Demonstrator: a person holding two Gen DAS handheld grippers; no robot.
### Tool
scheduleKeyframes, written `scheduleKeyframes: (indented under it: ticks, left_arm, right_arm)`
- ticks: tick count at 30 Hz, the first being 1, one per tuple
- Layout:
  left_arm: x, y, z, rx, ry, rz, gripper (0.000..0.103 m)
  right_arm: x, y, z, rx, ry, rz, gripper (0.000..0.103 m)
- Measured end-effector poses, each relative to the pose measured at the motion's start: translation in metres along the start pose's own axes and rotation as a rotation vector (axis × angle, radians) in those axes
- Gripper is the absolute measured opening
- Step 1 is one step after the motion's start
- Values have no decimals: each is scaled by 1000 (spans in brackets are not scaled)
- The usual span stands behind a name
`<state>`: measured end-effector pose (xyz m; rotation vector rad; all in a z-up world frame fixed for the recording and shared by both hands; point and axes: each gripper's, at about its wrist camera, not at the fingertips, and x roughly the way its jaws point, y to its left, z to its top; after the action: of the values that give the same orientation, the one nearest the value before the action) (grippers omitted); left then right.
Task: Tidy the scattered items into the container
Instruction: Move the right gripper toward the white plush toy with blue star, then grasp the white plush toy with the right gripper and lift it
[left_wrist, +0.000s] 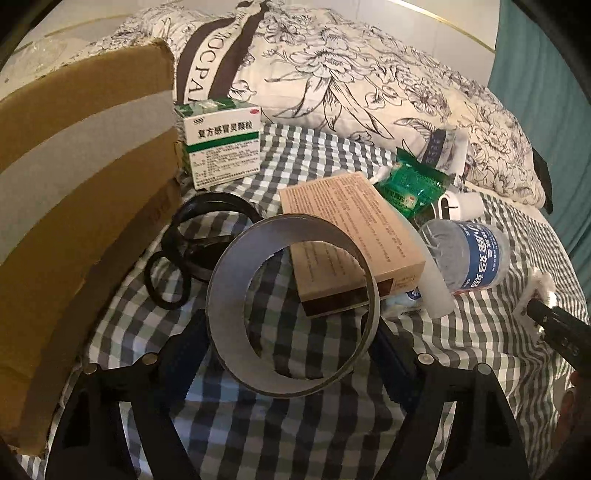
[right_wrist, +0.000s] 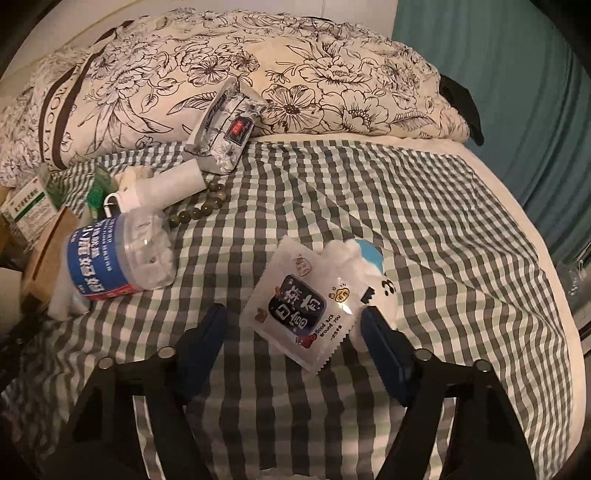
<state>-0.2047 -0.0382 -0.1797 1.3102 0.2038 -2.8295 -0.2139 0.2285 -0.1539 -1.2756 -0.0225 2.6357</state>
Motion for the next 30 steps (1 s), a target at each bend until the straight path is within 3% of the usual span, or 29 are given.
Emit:
scheduleKeyframes:
  ticks: [1,2,3,12,17,18,19,20,21,23,28,29,30]
  left_arm:
    - [-2,0,0,6,-5,4,83]
    - [-4,0,-1,14,-10,7,83]
    - [-5,0,-1,22,-17,9,83]
    - [-26,10,-5,12,-63,-25,83]
    - [-37,15,-9,-1,-74,-54,83]
    - [-39,15,-9,2,-83,-53,83]
    - [-40,14,-9,6,-91,-56,83]
    - [-41,13,-9,11,-93,-61,83]
    - [-41,12,-9,15,-93,-63,83]
    - [-40,8,-10,26,-88,-64,83]
    - [-36,6,-10,30,-76,-64,83]
    - [-36,7,-11,30,-73,-65,83]
    - [-35,7,-11,28,-73,-64,83]
  right_arm:
    - [3,1,0,-1,6,-5,43]
    - [8,0,0,1,25,-6,21]
    - [12,-2,0,10,47,4,9]
    - [-1,-4,-8,60,54,126,4]
    - [-17,-11,-7,68,19,120,4]
    - [-22,-15,-7,72,7,133,9]
    - [-25,-18,-5,72,-4,151,21]
    - [-28,-21,-4,69,-15,152,64]
    - [-31,-25,-1,64,-37,138,99]
    - [-33,-28,5,37,-82,83,101]
    - [-1,-21,21,-102,-75,-15,100]
    - [11,-19,23,-118,-53,-18,99]
    - [23,-17,25,-129,-30,-25,92]
